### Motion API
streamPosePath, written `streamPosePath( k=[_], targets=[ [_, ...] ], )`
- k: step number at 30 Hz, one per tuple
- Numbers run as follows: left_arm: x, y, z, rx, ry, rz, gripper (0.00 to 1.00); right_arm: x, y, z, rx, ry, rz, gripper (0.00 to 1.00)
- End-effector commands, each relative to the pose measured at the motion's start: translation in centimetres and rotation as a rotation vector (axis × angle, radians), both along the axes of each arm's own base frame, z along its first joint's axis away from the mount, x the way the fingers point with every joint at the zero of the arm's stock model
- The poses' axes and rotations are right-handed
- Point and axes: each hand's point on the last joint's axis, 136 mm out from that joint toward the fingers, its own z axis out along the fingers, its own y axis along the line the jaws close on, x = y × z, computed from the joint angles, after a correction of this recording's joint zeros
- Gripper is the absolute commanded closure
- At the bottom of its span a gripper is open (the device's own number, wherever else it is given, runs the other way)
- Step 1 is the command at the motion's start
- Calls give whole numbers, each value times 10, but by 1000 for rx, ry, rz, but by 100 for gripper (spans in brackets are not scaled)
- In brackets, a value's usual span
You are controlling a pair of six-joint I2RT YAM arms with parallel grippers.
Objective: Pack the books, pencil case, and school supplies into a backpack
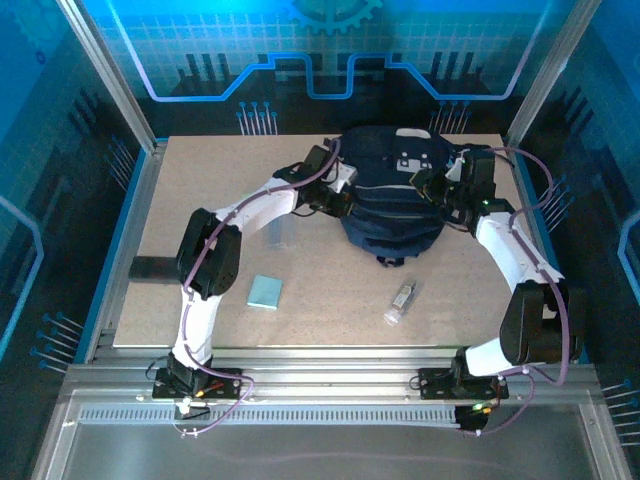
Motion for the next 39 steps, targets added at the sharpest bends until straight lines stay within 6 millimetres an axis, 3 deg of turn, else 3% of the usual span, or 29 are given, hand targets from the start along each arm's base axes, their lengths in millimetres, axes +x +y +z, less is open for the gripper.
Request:
streamPosePath(
  k=[1,3,5,9,11,18,22,24,25,27,29,30,34,39],
  targets=[
    [-25,-35,59,-139,-44,-71,100,-16,11,-7,59,36,17,56],
    [-32,-45,65,-146,-54,-89,100,-28,17,-11,99,64,25,44],
    [-37,-53,70,-159,-51,-97,100,-39,21,-16,127,97,30,37],
    [-43,-65,72,-185,-32,-109,100,-60,32,-24,168,147,45,31],
    [-46,-69,73,-188,-33,-117,100,-69,32,-41,165,191,36,31],
    [-54,-75,78,-199,-30,-131,100,-65,44,-54,188,221,45,30],
    [-61,-77,85,-215,-38,-145,100,-51,47,-66,183,233,34,30],
    [-65,-78,86,-217,-36,-156,100,-39,47,-68,189,212,20,34],
    [-67,-77,86,-216,-36,-158,100,-31,47,-67,192,192,12,43],
    [-67,-73,80,-196,-37,-152,100,-22,45,-69,182,179,-8,66],
    [-67,-67,71,-167,-31,-138,100,-10,44,-53,166,122,-15,94],
    [-67,-64,67,-159,-26,-133,100,-8,44,-50,157,111,-17,100],
    [-57,-46,48,-121,-9,-77,100,-11,44,-38,128,83,-3,100],
    [-20,-11,32,-121,-1,68,100,-27,44,-27,74,69,18,100]
  ],
)
